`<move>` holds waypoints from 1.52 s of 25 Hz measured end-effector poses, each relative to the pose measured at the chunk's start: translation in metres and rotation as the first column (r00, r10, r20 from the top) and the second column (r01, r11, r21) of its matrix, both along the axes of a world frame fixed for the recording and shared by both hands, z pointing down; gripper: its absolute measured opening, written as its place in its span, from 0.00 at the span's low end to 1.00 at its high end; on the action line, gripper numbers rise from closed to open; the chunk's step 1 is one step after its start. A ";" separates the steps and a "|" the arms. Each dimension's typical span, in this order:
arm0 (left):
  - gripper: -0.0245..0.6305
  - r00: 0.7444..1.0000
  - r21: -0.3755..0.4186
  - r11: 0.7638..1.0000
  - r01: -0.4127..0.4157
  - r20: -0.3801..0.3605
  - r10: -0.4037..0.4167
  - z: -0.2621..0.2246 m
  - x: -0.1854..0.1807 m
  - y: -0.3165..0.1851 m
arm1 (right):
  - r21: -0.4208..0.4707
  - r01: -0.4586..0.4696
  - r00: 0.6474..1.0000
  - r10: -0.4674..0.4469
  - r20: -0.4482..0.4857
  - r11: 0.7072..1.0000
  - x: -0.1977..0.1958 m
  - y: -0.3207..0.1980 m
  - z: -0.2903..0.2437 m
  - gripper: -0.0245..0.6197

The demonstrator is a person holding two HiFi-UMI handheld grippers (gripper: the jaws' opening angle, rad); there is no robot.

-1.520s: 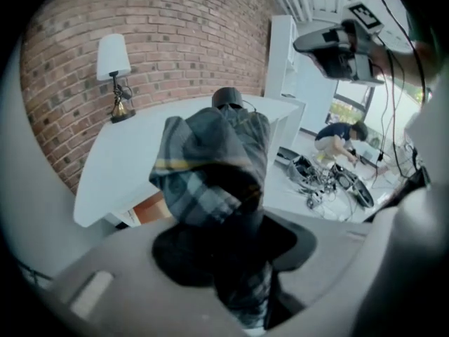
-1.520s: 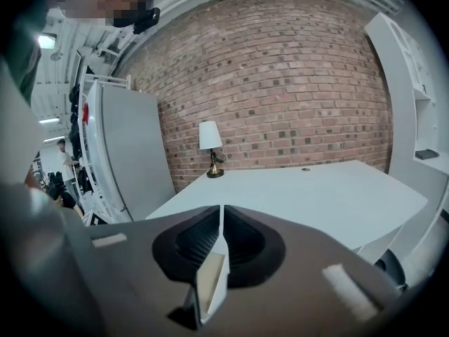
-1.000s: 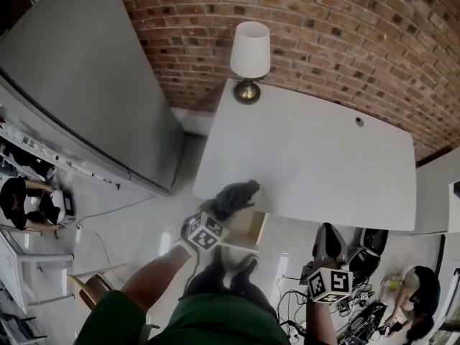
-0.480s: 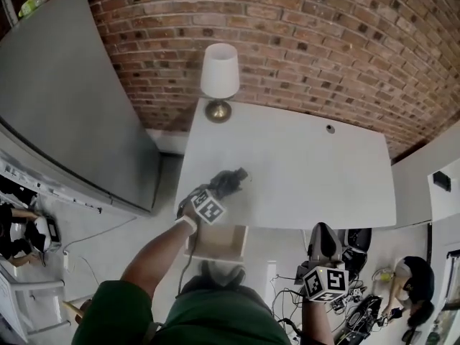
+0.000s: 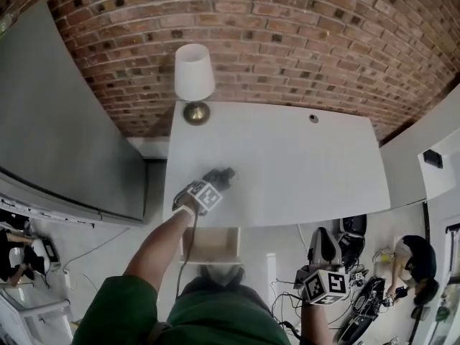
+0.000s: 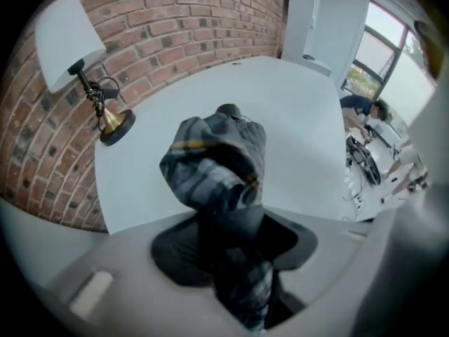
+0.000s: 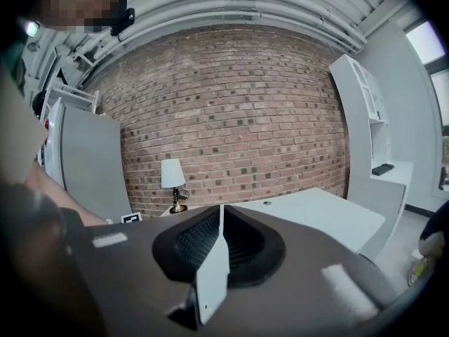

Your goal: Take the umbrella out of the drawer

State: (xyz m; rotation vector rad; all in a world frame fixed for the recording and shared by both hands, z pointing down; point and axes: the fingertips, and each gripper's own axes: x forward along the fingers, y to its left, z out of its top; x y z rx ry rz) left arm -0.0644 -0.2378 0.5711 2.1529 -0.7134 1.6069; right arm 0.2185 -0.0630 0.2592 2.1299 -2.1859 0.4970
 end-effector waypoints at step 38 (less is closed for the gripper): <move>0.28 0.828 0.521 0.766 0.376 -0.560 -0.026 -0.340 -0.031 0.042 | 0.208 0.201 0.979 -0.191 -0.065 0.957 -0.037 -0.055 -0.090 0.06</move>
